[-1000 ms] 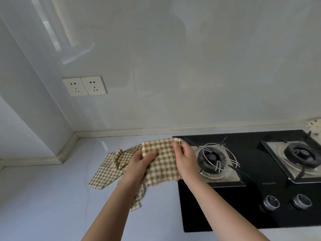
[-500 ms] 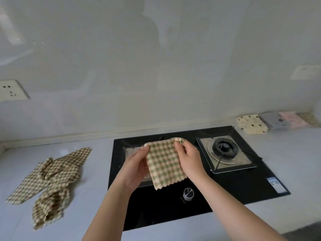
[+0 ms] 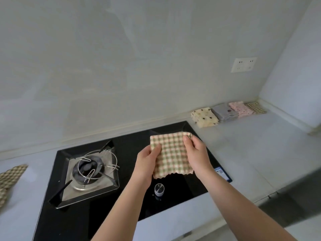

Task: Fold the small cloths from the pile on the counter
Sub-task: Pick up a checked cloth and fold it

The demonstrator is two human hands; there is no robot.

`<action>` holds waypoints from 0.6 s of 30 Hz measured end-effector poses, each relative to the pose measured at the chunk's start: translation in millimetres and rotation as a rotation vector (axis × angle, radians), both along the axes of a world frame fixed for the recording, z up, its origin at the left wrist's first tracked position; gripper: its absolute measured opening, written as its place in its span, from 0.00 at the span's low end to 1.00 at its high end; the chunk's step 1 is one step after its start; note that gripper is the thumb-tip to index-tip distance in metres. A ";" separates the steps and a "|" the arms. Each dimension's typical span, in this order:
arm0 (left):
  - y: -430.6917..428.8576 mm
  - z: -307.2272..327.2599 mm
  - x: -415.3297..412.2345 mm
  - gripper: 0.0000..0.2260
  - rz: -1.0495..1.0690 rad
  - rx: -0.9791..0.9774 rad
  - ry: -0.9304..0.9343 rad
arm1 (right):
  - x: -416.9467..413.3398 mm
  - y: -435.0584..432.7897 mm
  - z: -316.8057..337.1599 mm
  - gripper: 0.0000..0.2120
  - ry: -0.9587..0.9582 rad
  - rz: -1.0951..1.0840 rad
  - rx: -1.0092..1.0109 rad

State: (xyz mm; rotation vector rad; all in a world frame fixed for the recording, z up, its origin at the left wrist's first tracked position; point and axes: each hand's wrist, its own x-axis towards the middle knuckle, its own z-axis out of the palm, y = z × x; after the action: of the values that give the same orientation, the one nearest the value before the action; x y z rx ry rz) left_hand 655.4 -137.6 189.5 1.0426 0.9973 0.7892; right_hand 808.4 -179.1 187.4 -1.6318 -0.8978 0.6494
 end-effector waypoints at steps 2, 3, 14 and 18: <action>-0.7 -2.5 30.0 0.09 0.071 0.233 0.177 | 24.5 -3.4 -5.3 0.12 0.124 -0.031 0.006; -0.7 -2.3 44.4 0.09 0.079 0.335 0.237 | 37.8 -3.6 -8.2 0.11 0.220 -0.034 0.003; 15.9 -12.9 221.1 0.17 -0.544 -0.036 0.069 | 256.4 -48.8 -11.6 0.12 0.805 0.141 -0.094; 27.9 1.4 284.5 0.10 -0.649 0.060 0.257 | 325.4 -67.4 -0.3 0.13 0.726 0.220 -0.220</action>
State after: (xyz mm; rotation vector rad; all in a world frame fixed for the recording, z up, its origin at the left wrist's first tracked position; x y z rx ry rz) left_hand 940.0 -109.6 190.9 1.4403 0.7743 0.1542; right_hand 1133.8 -246.4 187.1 -1.3272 -0.4746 1.4194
